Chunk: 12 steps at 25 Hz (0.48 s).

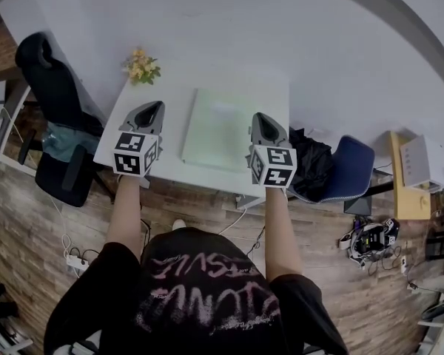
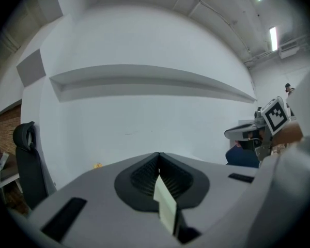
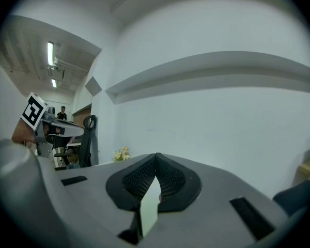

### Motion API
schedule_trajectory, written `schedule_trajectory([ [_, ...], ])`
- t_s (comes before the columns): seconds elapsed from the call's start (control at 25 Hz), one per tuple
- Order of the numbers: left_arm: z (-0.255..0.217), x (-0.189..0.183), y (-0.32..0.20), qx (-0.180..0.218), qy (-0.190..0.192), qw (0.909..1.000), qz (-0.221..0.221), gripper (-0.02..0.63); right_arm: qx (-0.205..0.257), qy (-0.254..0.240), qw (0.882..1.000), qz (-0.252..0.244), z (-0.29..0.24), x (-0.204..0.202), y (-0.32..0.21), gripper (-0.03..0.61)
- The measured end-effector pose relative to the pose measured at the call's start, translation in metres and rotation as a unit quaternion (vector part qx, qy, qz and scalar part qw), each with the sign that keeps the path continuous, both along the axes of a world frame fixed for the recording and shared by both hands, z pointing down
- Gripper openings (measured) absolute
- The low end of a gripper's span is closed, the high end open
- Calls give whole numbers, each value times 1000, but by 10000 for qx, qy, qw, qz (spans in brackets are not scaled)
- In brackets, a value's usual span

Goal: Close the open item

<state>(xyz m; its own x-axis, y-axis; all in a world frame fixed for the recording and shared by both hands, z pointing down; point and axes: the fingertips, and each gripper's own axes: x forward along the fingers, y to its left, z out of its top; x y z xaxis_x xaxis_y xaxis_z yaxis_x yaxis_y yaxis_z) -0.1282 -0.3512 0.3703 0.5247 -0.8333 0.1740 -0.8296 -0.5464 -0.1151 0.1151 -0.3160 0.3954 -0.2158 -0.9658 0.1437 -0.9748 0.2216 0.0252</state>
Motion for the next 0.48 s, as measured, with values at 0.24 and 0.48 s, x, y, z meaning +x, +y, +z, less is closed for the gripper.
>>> schedule_trajectory([
  [0.24, -8, 0, 2, 56, 38, 10000, -27, 3, 61, 19, 10000, 48, -8, 3, 3, 9],
  [0.48, -7, 3, 3, 84, 43, 10000, -16, 3, 119, 27, 9999, 80, -11, 6, 4, 9],
])
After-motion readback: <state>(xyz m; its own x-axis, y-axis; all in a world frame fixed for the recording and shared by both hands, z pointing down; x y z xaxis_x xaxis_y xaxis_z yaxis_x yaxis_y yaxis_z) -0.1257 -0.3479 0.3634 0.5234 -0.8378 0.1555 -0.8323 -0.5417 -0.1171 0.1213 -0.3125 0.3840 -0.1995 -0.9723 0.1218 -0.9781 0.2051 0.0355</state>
